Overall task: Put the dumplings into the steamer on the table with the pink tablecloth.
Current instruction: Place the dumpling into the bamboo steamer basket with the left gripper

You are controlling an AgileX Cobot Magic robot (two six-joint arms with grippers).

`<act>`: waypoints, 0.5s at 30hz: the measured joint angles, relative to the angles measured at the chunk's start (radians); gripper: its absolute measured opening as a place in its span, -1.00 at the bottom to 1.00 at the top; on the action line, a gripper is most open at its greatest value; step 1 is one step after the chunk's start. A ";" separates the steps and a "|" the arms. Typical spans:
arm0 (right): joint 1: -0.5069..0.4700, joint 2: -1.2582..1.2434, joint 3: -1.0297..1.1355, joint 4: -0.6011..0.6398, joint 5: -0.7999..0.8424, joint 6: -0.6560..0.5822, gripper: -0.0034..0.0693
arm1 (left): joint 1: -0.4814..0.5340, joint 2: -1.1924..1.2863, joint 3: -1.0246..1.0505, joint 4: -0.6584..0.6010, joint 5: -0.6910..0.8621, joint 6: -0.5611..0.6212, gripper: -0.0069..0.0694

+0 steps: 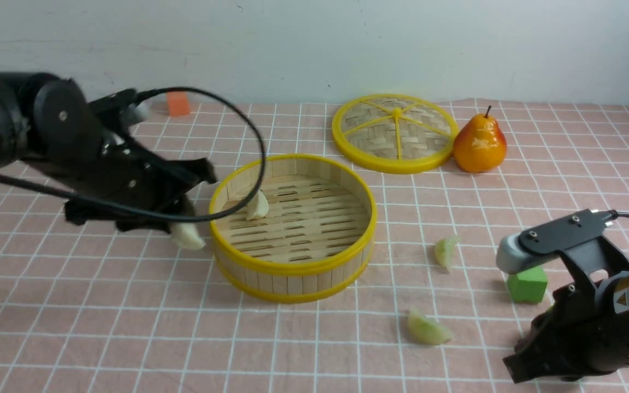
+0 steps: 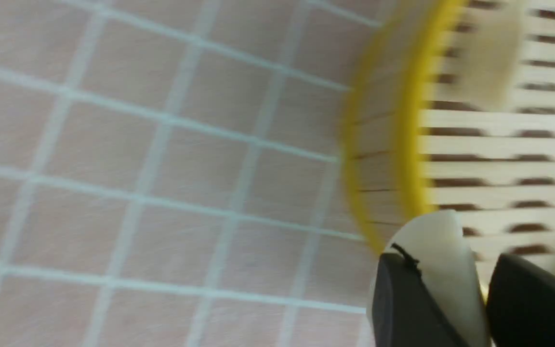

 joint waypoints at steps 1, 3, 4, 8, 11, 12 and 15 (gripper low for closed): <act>0.000 0.000 0.000 0.000 -0.005 0.000 -0.91 | -0.026 0.022 -0.045 -0.019 0.002 0.026 -0.23; 0.000 0.000 0.000 0.000 -0.007 0.000 -0.91 | -0.065 0.073 -0.131 -0.026 0.007 0.055 -0.23; 0.000 0.000 0.000 0.000 -0.007 0.000 -0.90 | -0.079 0.100 -0.162 -0.018 0.007 0.059 -0.23; 0.000 0.000 0.000 0.000 -0.006 0.000 -0.89 | -0.121 0.244 -0.260 0.089 0.010 0.071 -0.23; 0.000 0.000 0.000 0.001 -0.002 0.000 -0.88 | -0.146 0.346 -0.291 0.180 0.015 0.073 -0.23; 0.000 0.000 0.000 0.003 0.000 0.000 -0.88 | -0.148 0.351 -0.293 0.193 0.017 0.076 -0.23; 0.000 0.000 -0.012 0.007 0.049 0.011 -0.85 | -0.171 0.402 -0.307 0.227 0.037 0.094 -0.20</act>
